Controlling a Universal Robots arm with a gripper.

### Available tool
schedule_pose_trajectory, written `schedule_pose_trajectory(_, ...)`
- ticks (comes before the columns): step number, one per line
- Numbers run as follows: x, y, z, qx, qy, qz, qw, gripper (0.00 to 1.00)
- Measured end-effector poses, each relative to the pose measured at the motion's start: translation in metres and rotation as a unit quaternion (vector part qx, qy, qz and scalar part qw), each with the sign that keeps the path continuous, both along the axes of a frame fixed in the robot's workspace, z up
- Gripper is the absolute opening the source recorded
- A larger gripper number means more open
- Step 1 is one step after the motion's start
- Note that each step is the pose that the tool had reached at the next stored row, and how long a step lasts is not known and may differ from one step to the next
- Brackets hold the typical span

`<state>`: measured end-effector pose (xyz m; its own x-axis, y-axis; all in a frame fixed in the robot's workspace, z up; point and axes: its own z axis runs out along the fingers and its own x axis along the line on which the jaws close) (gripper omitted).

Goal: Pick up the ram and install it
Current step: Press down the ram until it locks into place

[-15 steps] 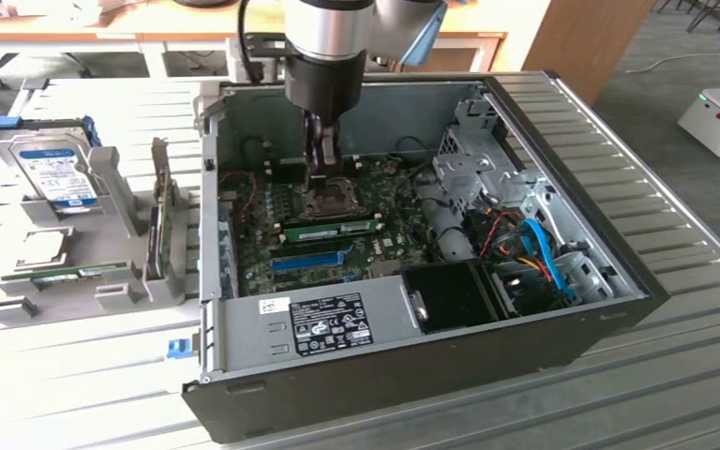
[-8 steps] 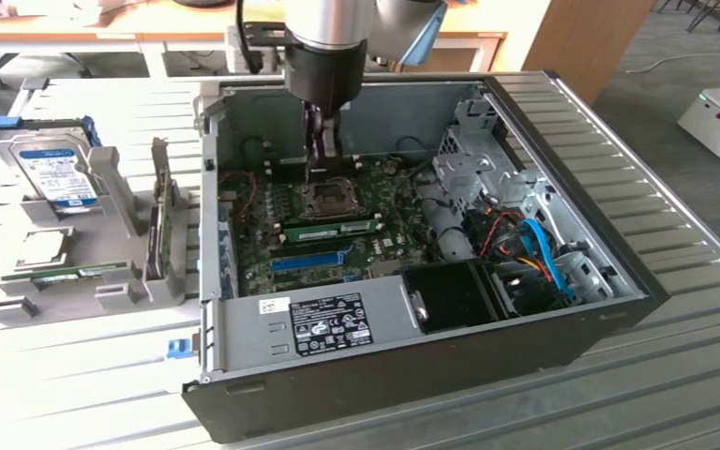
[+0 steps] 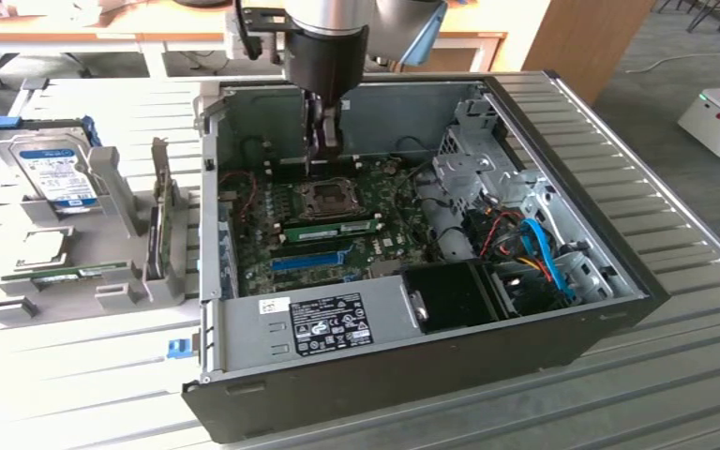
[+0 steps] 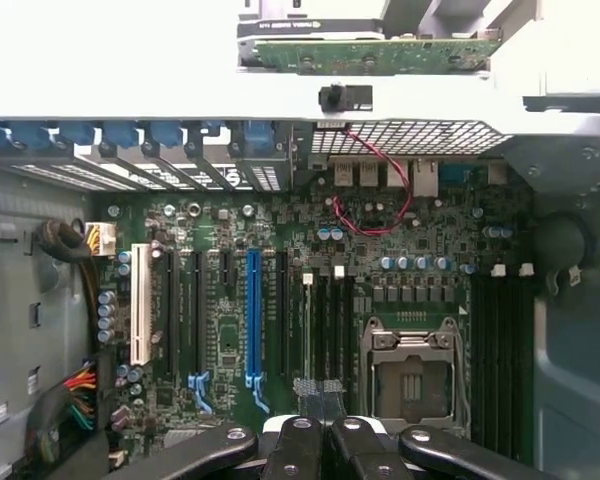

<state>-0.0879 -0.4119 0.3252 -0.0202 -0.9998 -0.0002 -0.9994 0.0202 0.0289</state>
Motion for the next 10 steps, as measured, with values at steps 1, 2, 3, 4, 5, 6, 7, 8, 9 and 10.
schedule_pose_trajectory(1, 0.0, 0.0, 0.0014, 0.0001, 0.0, 0.0, 1.0, 0.11)
schedule_pose_trajectory(2, 0.0, 0.0, 0.0028, 0.0, 0.0, 0.0, 1.0, 0.11)
schedule_pose_trajectory(3, 0.0, 0.0, 0.0039, 0.0, 0.0, 0.0, 1.0, 0.11)
schedule_pose_trajectory(4, 0.0, 0.0, 0.0042, 0.0001, -0.0001, 0.0, 1.0, 0.11)
schedule_pose_trajectory(5, 0.0, 0.0, 0.0042, 0.0001, -0.0001, 0.0, 1.0, 0.11)
schedule_pose_trajectory(6, 0.0, 0.0, 0.0042, 0.0001, -0.0001, 0.0, 1.0, 0.11)
schedule_pose_trajectory(7, 0.0, 0.0, 0.0042, 0.0001, -0.0001, 0.0, 1.0, 0.11)
schedule_pose_trajectory(8, 0.0, 0.0, 0.0042, 0.0001, 0.0, 0.0, 1.0, 0.11)
schedule_pose_trajectory(9, 0.0, 0.0, 0.0043, 0.0, 0.0, 0.0, 1.0, 0.11)
schedule_pose_trajectory(10, 0.0005, 0.0, 0.0044, 0.0, 0.0, 0.0, 1.0, 0.11)
